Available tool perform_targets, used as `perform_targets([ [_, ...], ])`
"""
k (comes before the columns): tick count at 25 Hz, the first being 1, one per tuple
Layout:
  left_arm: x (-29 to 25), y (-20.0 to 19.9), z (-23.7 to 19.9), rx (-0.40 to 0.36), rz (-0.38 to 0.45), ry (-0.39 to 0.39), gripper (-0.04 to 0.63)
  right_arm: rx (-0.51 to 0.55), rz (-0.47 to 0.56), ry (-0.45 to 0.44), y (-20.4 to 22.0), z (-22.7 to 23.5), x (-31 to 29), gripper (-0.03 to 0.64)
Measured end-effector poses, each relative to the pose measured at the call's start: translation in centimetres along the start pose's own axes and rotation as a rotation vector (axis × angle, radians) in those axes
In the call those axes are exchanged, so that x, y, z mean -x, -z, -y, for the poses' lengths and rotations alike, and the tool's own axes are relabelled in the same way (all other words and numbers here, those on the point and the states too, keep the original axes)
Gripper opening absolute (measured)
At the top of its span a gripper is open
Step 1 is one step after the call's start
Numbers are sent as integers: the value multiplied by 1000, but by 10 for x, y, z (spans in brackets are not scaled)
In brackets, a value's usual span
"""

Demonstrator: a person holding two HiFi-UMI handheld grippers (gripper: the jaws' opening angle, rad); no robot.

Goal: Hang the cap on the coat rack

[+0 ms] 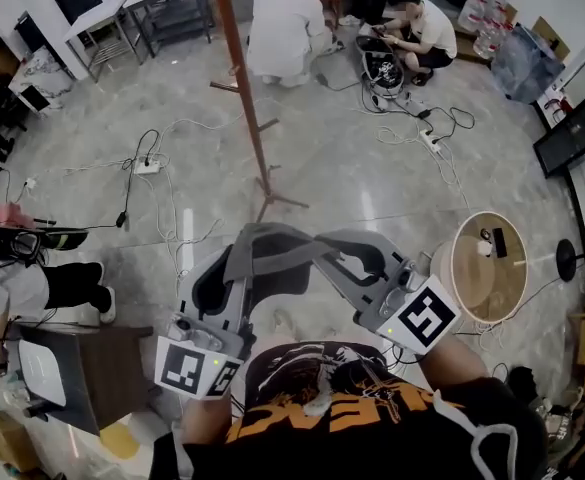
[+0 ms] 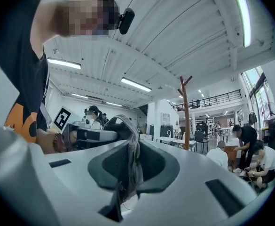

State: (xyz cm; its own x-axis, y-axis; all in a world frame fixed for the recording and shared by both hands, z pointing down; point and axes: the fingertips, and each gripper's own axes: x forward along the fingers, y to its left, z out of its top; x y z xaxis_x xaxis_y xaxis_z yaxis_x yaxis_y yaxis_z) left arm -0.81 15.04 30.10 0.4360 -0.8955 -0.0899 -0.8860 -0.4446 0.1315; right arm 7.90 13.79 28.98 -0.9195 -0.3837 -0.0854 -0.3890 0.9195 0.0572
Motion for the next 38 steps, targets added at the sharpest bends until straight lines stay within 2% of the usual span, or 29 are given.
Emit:
perform_targets([
  [6,-12,-1,-68,4,26,53,69,29,-22,47,7,5,-69,55],
  [11,-30,3,-109,-4,25,86,69,19,-24,87,18,20,-108,55],
  [18,-74,12,-146,-17,-1,68,67,-12,-41,71,33,65,-138,54],
  [26,-131,5,-141,-88,-13,26,67,-36,20,6,24,121,-136,54],
  [31,-162,12,-146,-93,-30,-18,67,-64,40,-44,31,157,-140,54],
  [38,-188,28,-169,-96,-46,-43,67,-77,-7,-72,53,189,-156,54],
])
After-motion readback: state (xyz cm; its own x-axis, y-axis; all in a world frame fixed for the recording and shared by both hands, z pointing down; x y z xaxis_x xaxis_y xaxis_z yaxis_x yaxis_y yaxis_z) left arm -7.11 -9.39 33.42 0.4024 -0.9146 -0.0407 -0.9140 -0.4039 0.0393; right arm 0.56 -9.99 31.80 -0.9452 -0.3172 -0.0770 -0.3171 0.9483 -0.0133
